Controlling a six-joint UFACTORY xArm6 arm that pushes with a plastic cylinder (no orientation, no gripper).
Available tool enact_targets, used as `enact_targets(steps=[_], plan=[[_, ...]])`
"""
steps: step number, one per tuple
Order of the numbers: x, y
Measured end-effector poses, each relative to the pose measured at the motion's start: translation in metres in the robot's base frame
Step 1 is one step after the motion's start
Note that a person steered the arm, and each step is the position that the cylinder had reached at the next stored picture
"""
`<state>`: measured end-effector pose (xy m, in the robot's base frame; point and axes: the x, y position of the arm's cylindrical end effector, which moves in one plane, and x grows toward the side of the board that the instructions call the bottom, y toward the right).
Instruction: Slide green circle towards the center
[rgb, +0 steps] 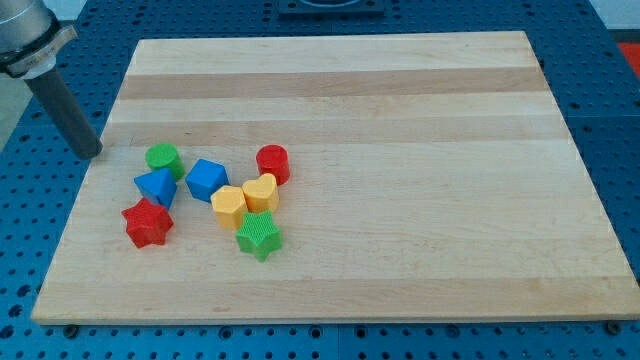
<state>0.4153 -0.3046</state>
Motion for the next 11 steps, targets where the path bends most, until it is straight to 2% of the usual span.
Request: enact_targets(steps=[2, 4, 5, 6, 7, 9, 10, 11], plan=[[0.000, 0.018], [0.007, 0.059], [0.035, 0.059], [0.041, 0.069], [0.036, 0.108], [-0.003, 0.179], [-0.024, 0.196], [-0.024, 0.181]])
